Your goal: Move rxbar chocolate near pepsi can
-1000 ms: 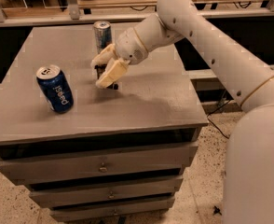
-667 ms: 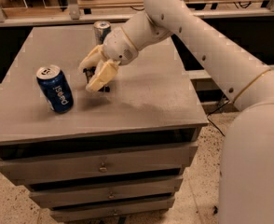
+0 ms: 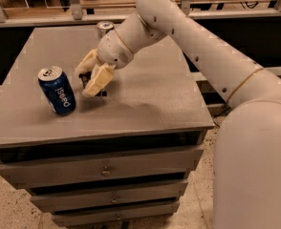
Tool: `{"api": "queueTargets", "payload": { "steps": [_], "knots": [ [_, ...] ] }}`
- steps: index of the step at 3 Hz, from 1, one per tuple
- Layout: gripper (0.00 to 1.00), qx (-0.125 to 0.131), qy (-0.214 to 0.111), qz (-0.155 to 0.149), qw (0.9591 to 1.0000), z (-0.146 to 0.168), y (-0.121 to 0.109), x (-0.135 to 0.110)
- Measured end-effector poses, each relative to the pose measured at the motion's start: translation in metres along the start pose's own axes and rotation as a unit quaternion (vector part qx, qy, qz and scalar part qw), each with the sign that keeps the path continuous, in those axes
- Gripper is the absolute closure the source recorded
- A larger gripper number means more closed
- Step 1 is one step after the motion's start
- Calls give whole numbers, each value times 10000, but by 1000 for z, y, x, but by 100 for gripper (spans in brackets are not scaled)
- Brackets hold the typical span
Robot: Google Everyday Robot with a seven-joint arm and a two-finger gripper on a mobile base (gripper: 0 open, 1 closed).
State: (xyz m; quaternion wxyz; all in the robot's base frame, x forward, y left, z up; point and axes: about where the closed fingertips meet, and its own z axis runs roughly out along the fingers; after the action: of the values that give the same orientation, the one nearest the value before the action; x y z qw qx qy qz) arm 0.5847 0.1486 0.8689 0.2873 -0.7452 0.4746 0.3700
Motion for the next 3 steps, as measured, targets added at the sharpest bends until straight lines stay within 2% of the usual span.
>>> {"api": "queueTargets", "payload": {
  "steps": [1,2,3],
  "knots": [
    [99,-178,37,-45,9998,13,0,0],
    [71,-175,24,-42,9998,15,-1,-1],
    [48,-190,19,-44,9998,17,-1,-1]
  ]
}}
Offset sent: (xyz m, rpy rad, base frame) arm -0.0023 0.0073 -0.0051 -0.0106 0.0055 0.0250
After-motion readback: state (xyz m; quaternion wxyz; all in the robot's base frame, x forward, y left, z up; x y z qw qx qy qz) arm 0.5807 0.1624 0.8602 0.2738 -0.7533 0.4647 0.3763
